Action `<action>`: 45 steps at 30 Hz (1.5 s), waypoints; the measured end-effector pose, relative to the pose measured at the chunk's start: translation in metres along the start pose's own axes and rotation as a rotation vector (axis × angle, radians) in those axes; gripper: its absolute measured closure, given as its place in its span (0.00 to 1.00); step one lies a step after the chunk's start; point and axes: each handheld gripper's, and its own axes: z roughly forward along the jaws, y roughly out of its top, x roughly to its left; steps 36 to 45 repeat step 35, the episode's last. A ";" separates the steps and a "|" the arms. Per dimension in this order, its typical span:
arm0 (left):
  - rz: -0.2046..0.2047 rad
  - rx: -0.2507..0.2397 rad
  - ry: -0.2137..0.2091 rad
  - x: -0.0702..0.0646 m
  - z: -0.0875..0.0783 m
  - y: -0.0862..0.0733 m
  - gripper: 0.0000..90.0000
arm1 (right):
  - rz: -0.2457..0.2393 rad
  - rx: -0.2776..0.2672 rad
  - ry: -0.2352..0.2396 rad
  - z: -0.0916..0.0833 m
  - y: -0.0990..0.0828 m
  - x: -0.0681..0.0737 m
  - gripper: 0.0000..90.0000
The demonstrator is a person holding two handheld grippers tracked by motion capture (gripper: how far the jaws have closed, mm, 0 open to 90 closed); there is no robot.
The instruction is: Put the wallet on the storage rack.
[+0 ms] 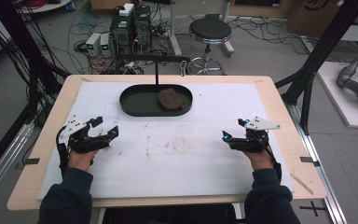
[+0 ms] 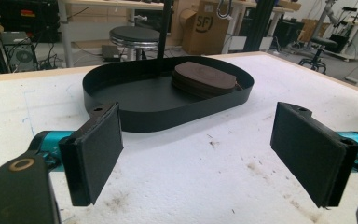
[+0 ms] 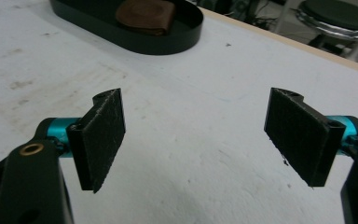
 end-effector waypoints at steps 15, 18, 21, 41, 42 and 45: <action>0.021 0.004 0.004 -0.001 -0.003 0.001 0.19 | 0.025 0.051 -0.066 -0.005 -0.018 -0.007 0.23; 0.025 0.008 0.001 -0.002 -0.004 0.001 0.19 | 0.020 0.052 -0.071 -0.006 -0.018 -0.006 0.23; 0.029 0.010 0.002 -0.002 -0.003 0.001 0.19 | 0.018 0.055 -0.073 -0.006 -0.018 -0.005 0.23; 0.019 0.035 0.007 0.000 0.004 -0.002 0.19 | 0.020 0.075 -0.084 -0.003 -0.019 -0.007 0.23; 0.019 0.035 0.007 0.000 0.004 -0.002 0.19 | 0.020 0.075 -0.084 -0.003 -0.019 -0.007 0.23; 0.019 0.035 0.007 0.000 0.004 -0.002 0.19 | 0.020 0.075 -0.084 -0.003 -0.019 -0.007 0.23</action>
